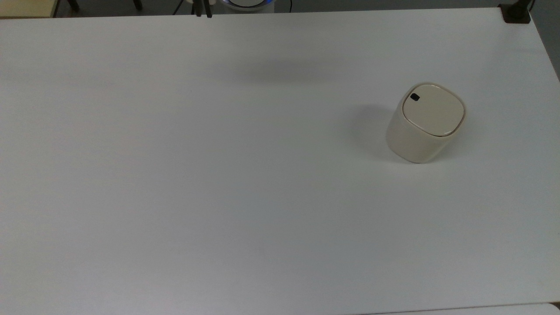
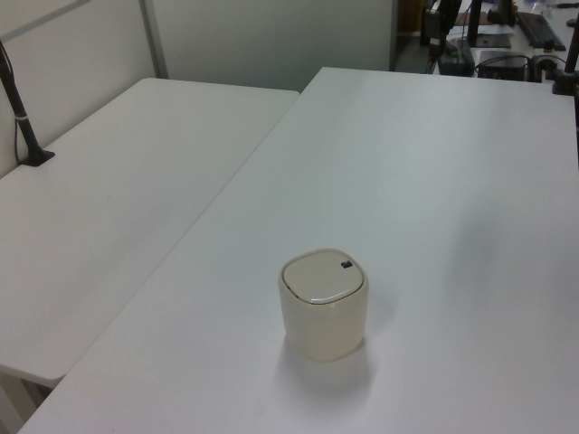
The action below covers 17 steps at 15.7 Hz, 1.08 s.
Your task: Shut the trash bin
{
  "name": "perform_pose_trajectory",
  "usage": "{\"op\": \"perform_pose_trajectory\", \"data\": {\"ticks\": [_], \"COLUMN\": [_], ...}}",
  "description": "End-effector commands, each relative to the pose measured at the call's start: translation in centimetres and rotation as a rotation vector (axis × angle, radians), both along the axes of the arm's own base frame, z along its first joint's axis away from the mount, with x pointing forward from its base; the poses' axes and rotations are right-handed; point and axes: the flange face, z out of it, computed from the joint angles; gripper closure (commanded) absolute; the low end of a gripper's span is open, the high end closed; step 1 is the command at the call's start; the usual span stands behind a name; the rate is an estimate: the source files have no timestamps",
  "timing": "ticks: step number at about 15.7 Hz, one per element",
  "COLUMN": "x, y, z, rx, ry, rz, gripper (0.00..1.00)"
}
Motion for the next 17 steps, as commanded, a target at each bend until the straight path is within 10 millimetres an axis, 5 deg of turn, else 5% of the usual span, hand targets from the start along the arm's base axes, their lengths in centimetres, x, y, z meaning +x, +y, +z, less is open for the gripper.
{"op": "perform_pose_trajectory", "data": {"ticks": [1,17], "x": [0.1,0.2], "y": [-2.6,-1.5], "z": [-0.3,-0.4], "rx": [-0.042,0.014], "ry": [-0.011,0.002], "rz": [0.013,0.114], "gripper": [0.0,0.0]}}
